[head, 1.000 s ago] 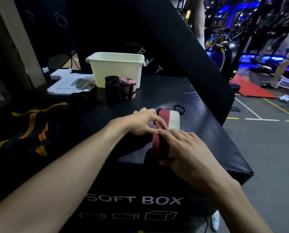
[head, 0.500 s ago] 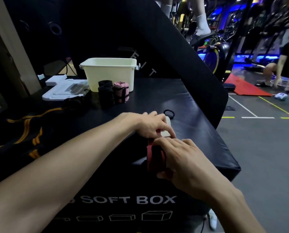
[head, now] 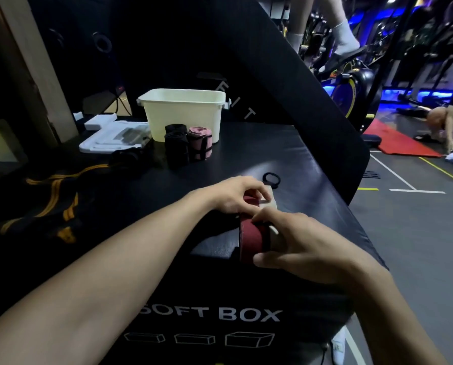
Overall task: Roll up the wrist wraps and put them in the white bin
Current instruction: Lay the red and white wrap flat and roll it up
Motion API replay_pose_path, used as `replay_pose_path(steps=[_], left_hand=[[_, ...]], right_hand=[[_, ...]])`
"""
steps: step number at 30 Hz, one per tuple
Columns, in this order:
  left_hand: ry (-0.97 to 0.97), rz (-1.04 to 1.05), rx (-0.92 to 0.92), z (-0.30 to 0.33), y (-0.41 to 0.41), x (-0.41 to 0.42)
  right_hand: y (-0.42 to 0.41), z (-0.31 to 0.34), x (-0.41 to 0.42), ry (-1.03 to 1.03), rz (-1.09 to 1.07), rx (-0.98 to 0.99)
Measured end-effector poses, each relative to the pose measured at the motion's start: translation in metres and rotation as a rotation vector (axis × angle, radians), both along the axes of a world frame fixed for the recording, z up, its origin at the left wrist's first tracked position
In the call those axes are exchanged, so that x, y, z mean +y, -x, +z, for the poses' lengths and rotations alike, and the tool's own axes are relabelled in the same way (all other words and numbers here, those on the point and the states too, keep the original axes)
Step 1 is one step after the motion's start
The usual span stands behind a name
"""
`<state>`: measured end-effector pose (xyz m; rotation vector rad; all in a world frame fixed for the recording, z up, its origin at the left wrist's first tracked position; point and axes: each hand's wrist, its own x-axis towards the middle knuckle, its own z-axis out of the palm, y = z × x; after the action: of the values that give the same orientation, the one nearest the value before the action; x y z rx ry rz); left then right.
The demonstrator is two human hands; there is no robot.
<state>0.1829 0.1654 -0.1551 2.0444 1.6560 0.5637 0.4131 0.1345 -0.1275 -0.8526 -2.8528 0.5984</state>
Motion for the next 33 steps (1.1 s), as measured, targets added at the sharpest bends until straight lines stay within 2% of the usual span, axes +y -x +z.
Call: replay_pose_path(steps=[5,11,15,19,29,33], left_hand=[[-0.02,0.074,-0.073,-0.008,0.003,-0.001],[-0.189,0.242,0.116,-0.019,0.003,-0.008],[-0.236,0.355,0.211,-0.019,0.0,-0.011],[-0.192,0.446,0.267,-0.015,0.0,-0.011],[-0.038,0.569,0.608,-0.006,-0.006,-0.009],[-0.034,0.553,0.541,-0.01,-0.003,-0.012]], right_hand=[[0.005,-0.002,0.006,0.057,0.023,0.011],[0.008,-0.008,0.01,-0.02,0.024,0.069],[0.007,-0.011,0.014,-0.036,-0.017,0.126],[0.006,-0.012,0.015,-0.008,-0.032,0.131],[0.009,-0.013,0.012,-0.03,-0.063,0.157],[0.011,-0.015,0.018,0.006,-0.073,0.19]])
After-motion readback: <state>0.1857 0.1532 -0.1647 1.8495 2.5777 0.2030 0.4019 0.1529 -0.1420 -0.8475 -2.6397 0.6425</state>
